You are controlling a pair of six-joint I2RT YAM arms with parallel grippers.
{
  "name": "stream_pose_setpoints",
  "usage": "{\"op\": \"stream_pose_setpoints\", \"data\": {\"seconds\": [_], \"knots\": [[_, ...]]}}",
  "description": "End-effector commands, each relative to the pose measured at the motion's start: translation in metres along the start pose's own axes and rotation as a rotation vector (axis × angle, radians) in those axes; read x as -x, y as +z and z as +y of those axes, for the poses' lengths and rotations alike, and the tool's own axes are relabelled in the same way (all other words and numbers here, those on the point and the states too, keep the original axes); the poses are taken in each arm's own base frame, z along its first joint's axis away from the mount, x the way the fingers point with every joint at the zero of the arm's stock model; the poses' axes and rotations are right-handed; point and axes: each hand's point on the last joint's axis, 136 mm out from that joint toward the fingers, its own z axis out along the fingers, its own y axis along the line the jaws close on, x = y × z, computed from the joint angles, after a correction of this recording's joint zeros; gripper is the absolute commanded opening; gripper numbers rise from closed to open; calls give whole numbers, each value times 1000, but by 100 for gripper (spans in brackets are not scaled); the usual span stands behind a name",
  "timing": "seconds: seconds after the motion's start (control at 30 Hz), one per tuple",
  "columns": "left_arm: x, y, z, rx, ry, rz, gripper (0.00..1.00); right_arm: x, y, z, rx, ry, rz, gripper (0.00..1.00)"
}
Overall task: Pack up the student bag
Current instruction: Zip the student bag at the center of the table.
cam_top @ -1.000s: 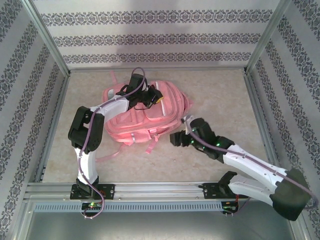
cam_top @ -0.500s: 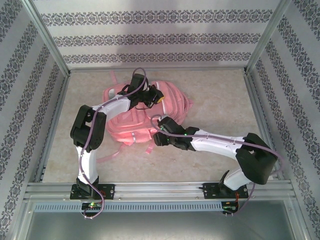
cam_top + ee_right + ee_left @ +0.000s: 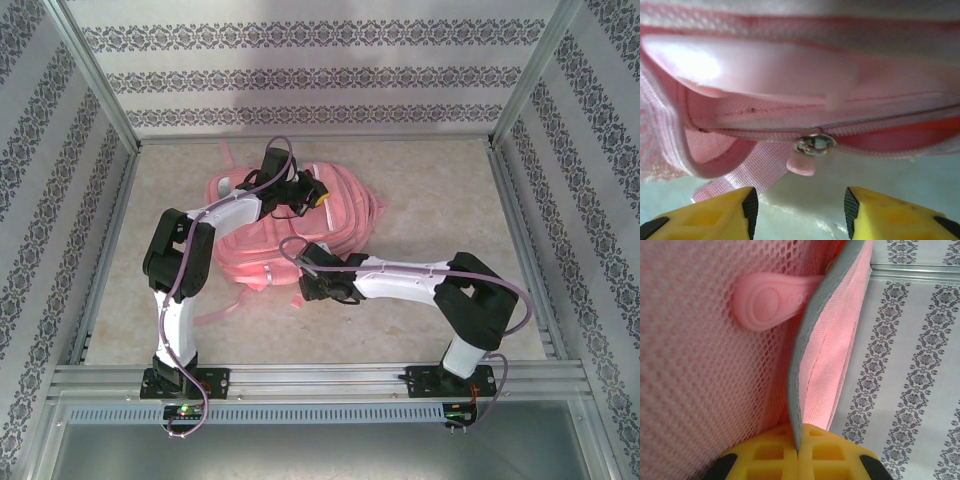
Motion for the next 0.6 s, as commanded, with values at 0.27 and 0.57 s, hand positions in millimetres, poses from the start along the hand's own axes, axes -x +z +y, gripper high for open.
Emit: {"op": "stream_pose_setpoints", "data": {"seconds": [0.27, 0.57], "knots": [[20, 1, 15, -4, -50, -43, 0, 13, 17, 4, -85, 4, 9, 43], [19, 1, 19, 5, -46, -38, 0, 23, 13, -9, -143, 0, -17, 12]]}}
